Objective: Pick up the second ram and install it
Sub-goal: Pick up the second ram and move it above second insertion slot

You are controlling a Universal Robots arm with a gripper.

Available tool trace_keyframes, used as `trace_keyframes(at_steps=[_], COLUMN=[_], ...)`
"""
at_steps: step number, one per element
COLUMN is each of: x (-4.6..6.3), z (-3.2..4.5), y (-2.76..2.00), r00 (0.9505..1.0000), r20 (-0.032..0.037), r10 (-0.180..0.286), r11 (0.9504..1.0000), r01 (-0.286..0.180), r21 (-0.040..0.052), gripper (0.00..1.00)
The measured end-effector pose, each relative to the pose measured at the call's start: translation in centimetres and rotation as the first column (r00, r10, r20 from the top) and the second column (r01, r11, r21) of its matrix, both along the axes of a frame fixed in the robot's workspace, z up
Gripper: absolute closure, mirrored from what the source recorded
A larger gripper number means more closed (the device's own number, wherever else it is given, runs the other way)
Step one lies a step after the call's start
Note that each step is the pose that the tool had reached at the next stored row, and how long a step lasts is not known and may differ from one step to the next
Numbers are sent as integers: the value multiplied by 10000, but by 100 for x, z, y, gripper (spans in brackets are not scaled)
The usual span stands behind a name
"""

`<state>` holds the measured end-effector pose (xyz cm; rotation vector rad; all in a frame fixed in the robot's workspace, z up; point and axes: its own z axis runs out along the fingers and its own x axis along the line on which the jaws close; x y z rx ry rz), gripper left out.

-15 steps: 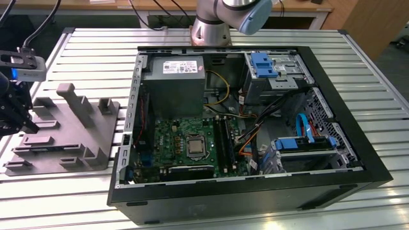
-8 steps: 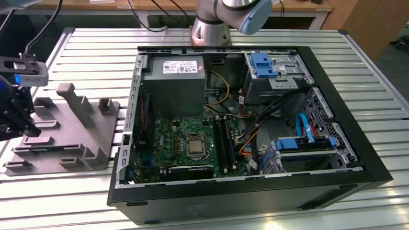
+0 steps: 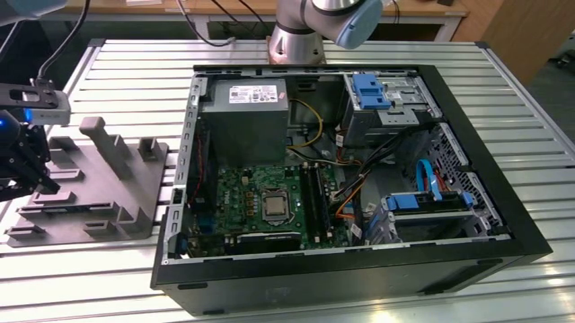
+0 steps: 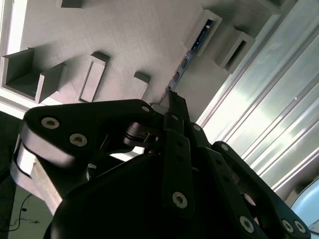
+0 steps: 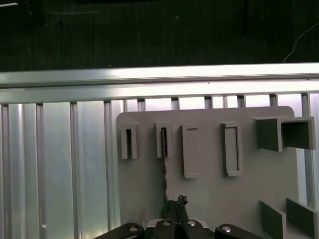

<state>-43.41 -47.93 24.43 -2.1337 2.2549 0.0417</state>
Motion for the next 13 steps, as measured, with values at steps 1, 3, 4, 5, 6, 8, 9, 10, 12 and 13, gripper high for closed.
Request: trace_keyframes(at_steps=[1, 3, 4, 5, 6, 8, 9, 10, 12, 13], x=[-2, -8, -13, -19, -27, -37, -41, -44, -48, -50], z=[-13, -31, -39, -46, -53, -68, -76, -82, -98, -105], y=[0, 0, 0, 0, 0, -1, -2, -8, -16, -19], r00=[10000, 10000, 10000, 10000, 10000, 9999, 9999, 9999, 9998, 9998], r20=[0, -2, -3, -2, 0, 2, 1, -2, 0, 1], r10=[8, 25, 37, 50, 67, 100, 118, 141, 180, 197], r11=[10000, 10000, 10000, 10000, 10000, 9999, 9999, 9999, 9998, 9998], r01=[-8, -25, -37, -50, -67, -100, -118, -141, -180, -197], r21=[0, -1, -2, -1, 1, 1, 1, -1, 0, 1], gripper=[90, 90, 90, 90, 90, 90, 90, 90, 90, 90])
